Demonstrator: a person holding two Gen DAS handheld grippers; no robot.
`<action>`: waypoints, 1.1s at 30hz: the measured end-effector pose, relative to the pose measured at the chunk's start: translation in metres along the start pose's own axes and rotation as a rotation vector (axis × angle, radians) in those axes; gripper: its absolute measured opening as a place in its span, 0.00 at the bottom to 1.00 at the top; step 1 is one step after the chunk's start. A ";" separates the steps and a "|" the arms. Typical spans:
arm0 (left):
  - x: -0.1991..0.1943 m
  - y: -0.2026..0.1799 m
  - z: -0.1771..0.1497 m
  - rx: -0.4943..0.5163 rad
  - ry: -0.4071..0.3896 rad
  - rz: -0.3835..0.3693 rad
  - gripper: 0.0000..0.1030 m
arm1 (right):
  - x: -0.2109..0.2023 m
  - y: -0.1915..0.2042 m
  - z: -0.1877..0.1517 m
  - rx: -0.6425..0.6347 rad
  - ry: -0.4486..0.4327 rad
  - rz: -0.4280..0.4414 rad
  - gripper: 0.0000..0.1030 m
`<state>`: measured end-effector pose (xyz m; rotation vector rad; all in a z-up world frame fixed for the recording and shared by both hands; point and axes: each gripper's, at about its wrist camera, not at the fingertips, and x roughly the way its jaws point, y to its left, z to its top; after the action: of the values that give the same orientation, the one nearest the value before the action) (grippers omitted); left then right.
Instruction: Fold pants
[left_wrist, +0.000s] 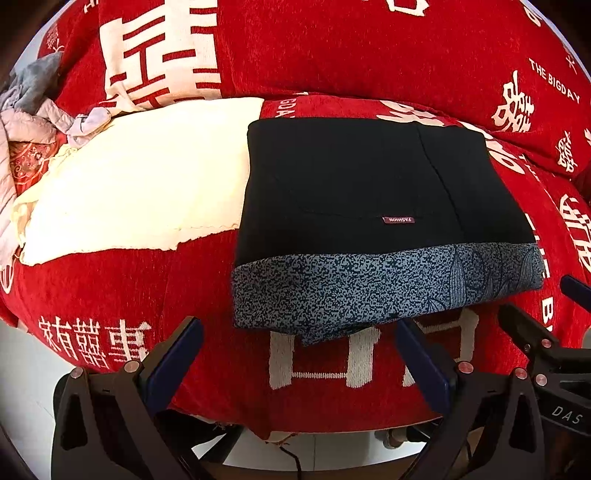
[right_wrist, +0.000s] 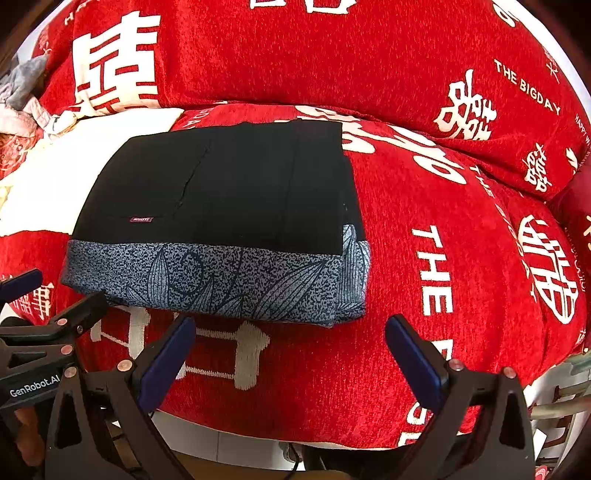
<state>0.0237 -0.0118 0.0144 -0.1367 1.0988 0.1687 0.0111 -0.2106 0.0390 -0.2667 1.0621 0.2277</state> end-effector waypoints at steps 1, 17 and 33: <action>0.000 0.000 0.000 0.002 -0.001 0.000 1.00 | 0.000 0.000 0.000 0.000 0.000 -0.001 0.99; -0.004 -0.005 -0.003 0.012 0.005 -0.040 1.00 | -0.009 -0.001 -0.002 0.008 -0.019 -0.007 0.99; -0.008 -0.011 -0.020 0.014 -0.041 -0.055 1.00 | -0.020 -0.002 -0.013 0.020 -0.079 -0.013 0.99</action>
<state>0.0049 -0.0273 0.0129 -0.1500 1.0538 0.1137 -0.0082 -0.2180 0.0508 -0.2450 0.9833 0.2146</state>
